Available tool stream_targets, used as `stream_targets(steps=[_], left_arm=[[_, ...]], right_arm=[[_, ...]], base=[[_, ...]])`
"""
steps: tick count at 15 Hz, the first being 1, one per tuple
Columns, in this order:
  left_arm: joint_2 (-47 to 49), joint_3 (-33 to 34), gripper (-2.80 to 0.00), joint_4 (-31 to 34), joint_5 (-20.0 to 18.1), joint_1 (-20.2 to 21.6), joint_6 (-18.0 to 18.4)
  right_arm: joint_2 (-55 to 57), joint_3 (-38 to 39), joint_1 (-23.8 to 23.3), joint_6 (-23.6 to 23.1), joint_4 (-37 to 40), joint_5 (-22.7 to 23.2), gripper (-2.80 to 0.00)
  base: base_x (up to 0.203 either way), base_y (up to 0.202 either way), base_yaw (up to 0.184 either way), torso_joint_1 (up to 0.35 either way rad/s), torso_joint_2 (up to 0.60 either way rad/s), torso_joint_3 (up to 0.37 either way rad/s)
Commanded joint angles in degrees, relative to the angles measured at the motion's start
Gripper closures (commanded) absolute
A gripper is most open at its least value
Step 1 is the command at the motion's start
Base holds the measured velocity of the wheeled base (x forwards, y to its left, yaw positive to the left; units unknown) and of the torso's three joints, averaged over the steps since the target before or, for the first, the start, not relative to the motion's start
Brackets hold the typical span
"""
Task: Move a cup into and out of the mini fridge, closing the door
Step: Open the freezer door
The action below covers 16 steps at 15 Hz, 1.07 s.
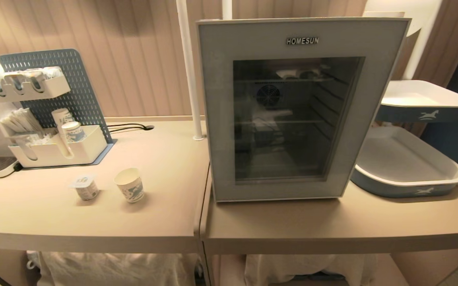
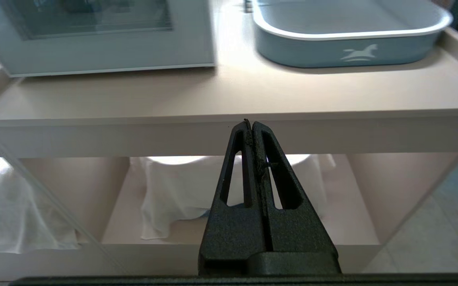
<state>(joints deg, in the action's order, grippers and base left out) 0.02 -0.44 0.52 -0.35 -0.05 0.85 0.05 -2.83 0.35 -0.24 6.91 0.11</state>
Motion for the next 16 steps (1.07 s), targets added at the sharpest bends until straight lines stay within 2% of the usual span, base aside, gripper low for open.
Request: stream_targets(steps=[1,6,11,13,14,16], left_arm=[[0.0,0.0,0.00,0.0,0.0,0.0,0.0],[0.0,0.1,0.00,-0.1,-0.1,0.0,0.0],[0.1,-2.1,0.00,1.3,-0.1,0.0,0.5],[1.5,-11.8,0.00,5.8,1.2,0.0,0.4],[3.0,-19.7,0.00,9.7,2.1,0.0,0.2],[9.8,-40.1,0.00,19.1,4.2,0.4,-0.8]], right_arm=[[0.0,0.0,0.0,0.0,0.0,0.1,0.00],[0.0,0.0,0.0,0.0,0.1,0.0,0.00],[0.1,0.0,0.0,0.0,0.1,0.0,0.00],[0.1,-0.1,0.0,0.0,0.2,0.0,0.00],[0.0,-0.1,0.0,0.0,0.2,0.0,0.00],[0.0,-0.1,0.0,0.0,0.2,0.0,0.00]], base=[[0.000,-0.195,-0.003,0.002,0.00,0.002],[0.000,-0.182,0.000,0.003,0.00,0.002],[0.000,-0.030,-0.001,0.002,0.00,0.001],[0.000,0.000,0.000,0.000,0.00,0.000],[0.000,0.000,0.000,0.000,0.00,0.000],[0.000,0.000,0.000,0.000,0.00,0.000]])
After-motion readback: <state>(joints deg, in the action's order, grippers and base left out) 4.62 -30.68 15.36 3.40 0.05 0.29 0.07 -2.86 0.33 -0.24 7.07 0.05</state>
